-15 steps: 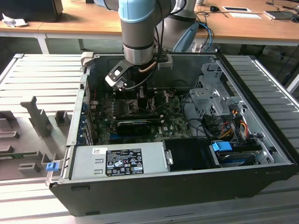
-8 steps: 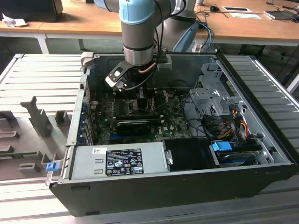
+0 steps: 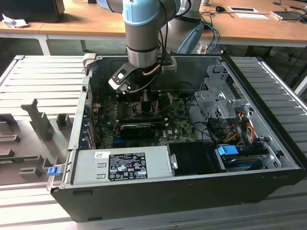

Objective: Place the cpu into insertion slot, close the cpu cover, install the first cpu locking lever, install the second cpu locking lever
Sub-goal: 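Place the cpu into insertion slot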

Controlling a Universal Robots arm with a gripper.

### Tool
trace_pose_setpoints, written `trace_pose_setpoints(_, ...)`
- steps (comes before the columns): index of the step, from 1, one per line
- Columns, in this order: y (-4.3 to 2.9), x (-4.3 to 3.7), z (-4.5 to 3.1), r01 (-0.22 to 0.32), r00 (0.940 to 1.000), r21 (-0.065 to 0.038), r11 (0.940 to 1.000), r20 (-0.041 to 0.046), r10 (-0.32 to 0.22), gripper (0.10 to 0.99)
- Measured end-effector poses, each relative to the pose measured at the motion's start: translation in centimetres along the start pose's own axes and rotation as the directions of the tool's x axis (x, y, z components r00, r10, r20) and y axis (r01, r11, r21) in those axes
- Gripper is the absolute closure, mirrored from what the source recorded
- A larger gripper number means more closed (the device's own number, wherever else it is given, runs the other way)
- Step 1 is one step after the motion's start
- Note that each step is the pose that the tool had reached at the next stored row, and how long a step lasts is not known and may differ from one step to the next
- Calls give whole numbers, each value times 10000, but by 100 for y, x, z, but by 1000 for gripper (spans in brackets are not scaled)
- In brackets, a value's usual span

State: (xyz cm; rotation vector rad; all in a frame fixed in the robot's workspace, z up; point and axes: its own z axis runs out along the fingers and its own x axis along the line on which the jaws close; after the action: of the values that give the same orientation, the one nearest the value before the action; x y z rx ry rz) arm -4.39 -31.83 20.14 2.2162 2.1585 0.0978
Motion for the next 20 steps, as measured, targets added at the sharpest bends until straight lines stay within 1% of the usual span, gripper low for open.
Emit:
trace_pose_setpoints(6,1,0,6,-1,10000,0,10000,2,1,553)
trace_pose_setpoints(7,0,0,6,-1,10000,0,10000,2,1,541)
trace_pose_setpoints(8,0,0,7,-1,10000,0,10000,2,1,482)
trace_pose_setpoints(9,0,-1,7,-2,10000,0,10000,3,2,482)
trace_pose_setpoints(10,0,0,8,-1,10000,0,10000,2,1,416)
trace_pose_setpoints(11,1,0,7,-1,10000,-1,10000,2,1,416)
trace_pose_setpoints(13,2,0,-9,-5,10000,-1,10000,1,5,416)
trace_pose_setpoints(16,5,0,-56,-11,10000,-1,10000,2,11,416)
trace_pose_setpoints(17,7,1,-84,-17,10000,-1,10000,3,17,498)
trace_pose_setpoints(18,8,1,-91,-19,10000,-1,10000,3,19,561)
trace_pose_setpoints(19,8,1,-95,-19,10000,0,10000,4,19,561)
trace_pose_setpoints(20,9,1,-100,-19,10000,-1,10000,4,19,624)
